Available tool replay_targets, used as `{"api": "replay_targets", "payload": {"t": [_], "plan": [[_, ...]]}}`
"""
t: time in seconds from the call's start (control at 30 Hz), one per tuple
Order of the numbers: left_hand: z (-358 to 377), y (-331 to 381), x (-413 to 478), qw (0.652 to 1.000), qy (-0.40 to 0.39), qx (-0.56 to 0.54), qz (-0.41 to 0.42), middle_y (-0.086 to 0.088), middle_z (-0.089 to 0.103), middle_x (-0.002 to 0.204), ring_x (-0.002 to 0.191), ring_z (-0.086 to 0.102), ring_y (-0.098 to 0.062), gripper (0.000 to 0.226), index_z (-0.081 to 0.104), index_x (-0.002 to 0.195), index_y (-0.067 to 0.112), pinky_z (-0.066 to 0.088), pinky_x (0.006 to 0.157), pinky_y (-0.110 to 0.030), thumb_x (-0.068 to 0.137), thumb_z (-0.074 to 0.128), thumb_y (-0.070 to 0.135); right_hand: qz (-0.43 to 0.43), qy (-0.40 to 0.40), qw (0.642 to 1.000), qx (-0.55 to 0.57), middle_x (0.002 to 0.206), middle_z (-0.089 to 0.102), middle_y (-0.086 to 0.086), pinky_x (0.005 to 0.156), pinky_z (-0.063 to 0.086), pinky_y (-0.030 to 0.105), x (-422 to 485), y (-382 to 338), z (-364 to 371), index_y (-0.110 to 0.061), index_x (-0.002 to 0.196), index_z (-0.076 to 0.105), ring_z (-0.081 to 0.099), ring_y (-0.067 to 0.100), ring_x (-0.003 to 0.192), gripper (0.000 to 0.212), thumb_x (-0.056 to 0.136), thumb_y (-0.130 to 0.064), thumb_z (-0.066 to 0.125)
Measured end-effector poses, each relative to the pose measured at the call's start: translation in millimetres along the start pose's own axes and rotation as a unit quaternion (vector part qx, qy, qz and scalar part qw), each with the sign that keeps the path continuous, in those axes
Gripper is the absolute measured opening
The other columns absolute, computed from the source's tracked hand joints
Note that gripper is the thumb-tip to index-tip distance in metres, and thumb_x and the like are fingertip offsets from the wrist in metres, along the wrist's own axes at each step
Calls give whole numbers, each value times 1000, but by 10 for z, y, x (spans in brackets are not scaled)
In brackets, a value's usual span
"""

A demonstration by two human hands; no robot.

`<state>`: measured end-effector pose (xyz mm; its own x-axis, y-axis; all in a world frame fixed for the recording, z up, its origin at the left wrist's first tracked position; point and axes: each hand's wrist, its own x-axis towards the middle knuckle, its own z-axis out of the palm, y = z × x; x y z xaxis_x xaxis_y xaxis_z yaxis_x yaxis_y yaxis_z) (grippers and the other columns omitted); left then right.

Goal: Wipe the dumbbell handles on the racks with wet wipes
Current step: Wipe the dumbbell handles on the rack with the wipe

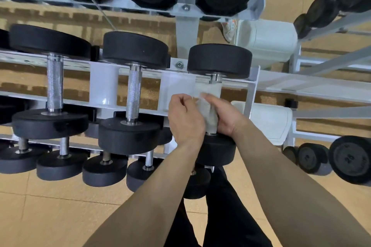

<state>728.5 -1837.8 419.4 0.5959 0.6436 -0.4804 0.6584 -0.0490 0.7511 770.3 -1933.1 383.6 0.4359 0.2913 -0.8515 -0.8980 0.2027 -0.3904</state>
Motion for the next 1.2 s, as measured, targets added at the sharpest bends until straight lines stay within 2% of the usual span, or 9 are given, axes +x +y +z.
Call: {"api": "replay_targets", "payload": {"t": [0.1, 0.27, 0.33, 0.53, 0.67, 0.8, 0.9, 1.07, 1.2], "plan": [[-11, 31, -11, 1000, -3, 5, 0, 8, 63, 95, 91, 58, -15, 18, 60, 98, 19, 44, 80, -30, 103, 44, 26, -63, 106, 985, -120, 104, 76, 15, 89, 60, 44, -139, 21, 125, -3, 114, 70, 73, 31, 100, 33, 87, -21, 77], [-20, 42, -16, 1000, 9, 8, 0, 6, 63, 94, 88, 58, -17, 19, 59, 95, 20, 45, 78, -33, 102, 43, 26, -137, 236, 955, -118, 98, 76, 5, 90, 60, 44, 55, -182, 354, -10, 105, 70, 72, 24, 92, 39, 72, -27, 82], [-21, 54, -26, 1000, 5, 9, -6, 8, 62, 93, 86, 56, -11, 18, 58, 95, 20, 42, 76, -30, 102, 43, 25, -143, 208, 962, -102, 98, 76, 4, 94, 58, 41, 92, -332, 343, -13, 102, 71, 73, 23, 94, 34, 74, -26, 84], [-8, 41, -15, 1000, 3, 5, -8, 11, 61, 95, 92, 57, -12, 17, 58, 95, 22, 41, 79, -27, 103, 42, 25, -2, -47, 998, 37, 98, 75, 12, 92, 55, 40, 60, -223, 40, -9, 96, 77, 73, 26, 89, 23, 84, -28, 71], [-13, 45, -17, 1000, 0, 11, -7, 8, 62, 98, 94, 57, -15, 18, 58, 97, 21, 42, 80, -28, 103, 42, 26, 32, -37, 998, -50, 108, 71, 18, 87, 57, 40, -43, -28, -51, -4, 119, 67, 70, 29, 96, 44, 82, -25, 78], [-25, 58, -19, 1000, -8, 16, -10, 6, 62, 98, 94, 58, -17, 18, 57, 97, 21, 44, 80, -31, 104, 41, 26, -62, 123, 981, -139, 100, 77, 15, 94, 58, 49, -72, -74, 122, -2, 105, 71, 75, 30, 96, 30, 83, -19, 81], [-26, 70, -26, 1000, -6, 20, -14, 8, 62, 96, 92, 58, -16, 19, 58, 96, 22, 46, 80, -34, 103, 40, 26, -119, 181, 970, -108, 98, 77, 11, 93, 58, 50, 50, -241, 268, -8, 100, 73, 74, 28, 95, 32, 73, -20, 85], [-21, 66, -19, 1000, -9, 19, -13, 9, 61, 94, 88, 57, -12, 20, 58, 96, 22, 46, 80, -32, 103, 40, 26, -41, 23, 999, 24, 113, 75, 14, 97, 55, 49, 77, -268, 118, -5, 116, 72, 72, 32, 103, 40, 80, -19, 79], [-16, 72, -24, 1000, -9, 21, -13, 9, 62, 97, 92, 58, -13, 20, 59, 98, 21, 46, 82, -31, 104, 41, 26, 45, -70, 995, 56, 90, 70, 11, 77, 59, 34, 45, -69, -21, -11, 95, 67, 70, 24, 81, 28, 73, -27, 75]]}}
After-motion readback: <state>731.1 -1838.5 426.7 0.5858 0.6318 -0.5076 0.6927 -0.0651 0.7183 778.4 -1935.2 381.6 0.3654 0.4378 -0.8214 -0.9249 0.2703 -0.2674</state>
